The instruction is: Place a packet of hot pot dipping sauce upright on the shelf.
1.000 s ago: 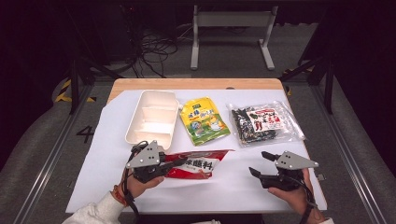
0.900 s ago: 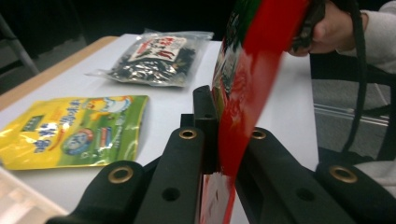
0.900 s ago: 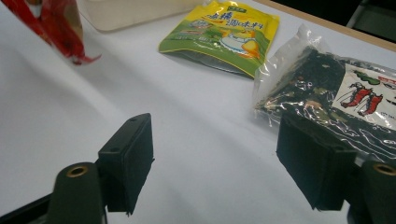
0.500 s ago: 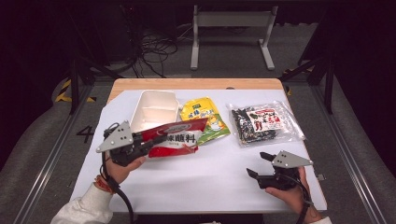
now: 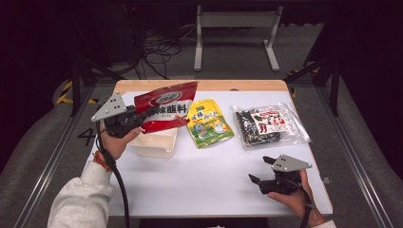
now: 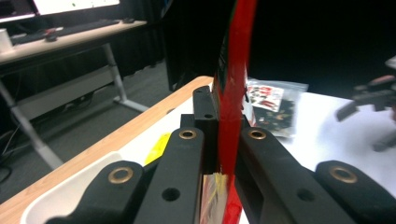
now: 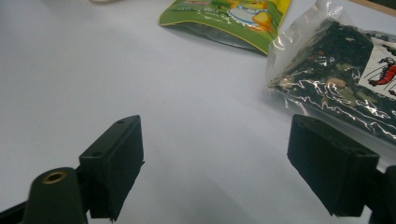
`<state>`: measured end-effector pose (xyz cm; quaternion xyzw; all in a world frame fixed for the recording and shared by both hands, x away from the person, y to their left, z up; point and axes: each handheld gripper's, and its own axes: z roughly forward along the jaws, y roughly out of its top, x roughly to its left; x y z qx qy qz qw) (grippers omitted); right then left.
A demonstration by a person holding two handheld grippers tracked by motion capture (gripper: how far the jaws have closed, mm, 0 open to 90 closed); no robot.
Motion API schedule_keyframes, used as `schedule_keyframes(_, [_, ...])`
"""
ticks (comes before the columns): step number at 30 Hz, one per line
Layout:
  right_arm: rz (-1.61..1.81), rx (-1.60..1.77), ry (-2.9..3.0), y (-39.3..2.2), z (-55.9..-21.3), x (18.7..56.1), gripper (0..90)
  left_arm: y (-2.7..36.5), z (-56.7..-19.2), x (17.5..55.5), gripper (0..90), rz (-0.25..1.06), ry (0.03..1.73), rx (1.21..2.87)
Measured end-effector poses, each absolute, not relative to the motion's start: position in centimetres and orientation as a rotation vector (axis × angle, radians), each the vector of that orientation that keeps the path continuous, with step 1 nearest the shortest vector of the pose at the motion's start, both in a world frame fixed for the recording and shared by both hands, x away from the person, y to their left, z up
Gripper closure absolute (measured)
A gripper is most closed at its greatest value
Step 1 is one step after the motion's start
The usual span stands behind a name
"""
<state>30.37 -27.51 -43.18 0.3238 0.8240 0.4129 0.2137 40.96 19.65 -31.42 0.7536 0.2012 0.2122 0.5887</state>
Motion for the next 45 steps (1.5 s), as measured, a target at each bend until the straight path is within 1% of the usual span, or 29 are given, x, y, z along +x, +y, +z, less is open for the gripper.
schedule_keyframes(9, [1.109,0.903,2.32,-27.2,-43.8,30.6,18.5,20.3,-32.3,45.1,90.0,0.508,0.541,1.771])
schedule_keyframes(16, [1.084,0.935,2.32,-27.6,-44.2,30.0,18.5,20.7,-32.7,47.6,90.0,0.52,0.57,1.798])
schedule_keyframes(24, [1.063,0.987,2.305,-28.5,-44.6,28.9,18.5,20.6,-32.9,49.8,90.0,0.518,0.569,1.839])
schedule_keyframes(32, [1.051,1.031,2.287,-29.3,-44.9,28.0,18.5,19.7,-34.2,52.5,90.0,0.506,0.586,1.884])
schedule_keyframes(37, [1.043,1.051,2.282,-29.6,-45.1,27.6,18.6,19.3,-35.0,53.6,90.0,0.495,0.591,1.907])
schedule_keyframes(45, [1.03,1.071,2.286,-29.7,-45.4,27.2,19.0,19.0,-35.5,55.0,90.0,0.513,0.576,1.927])
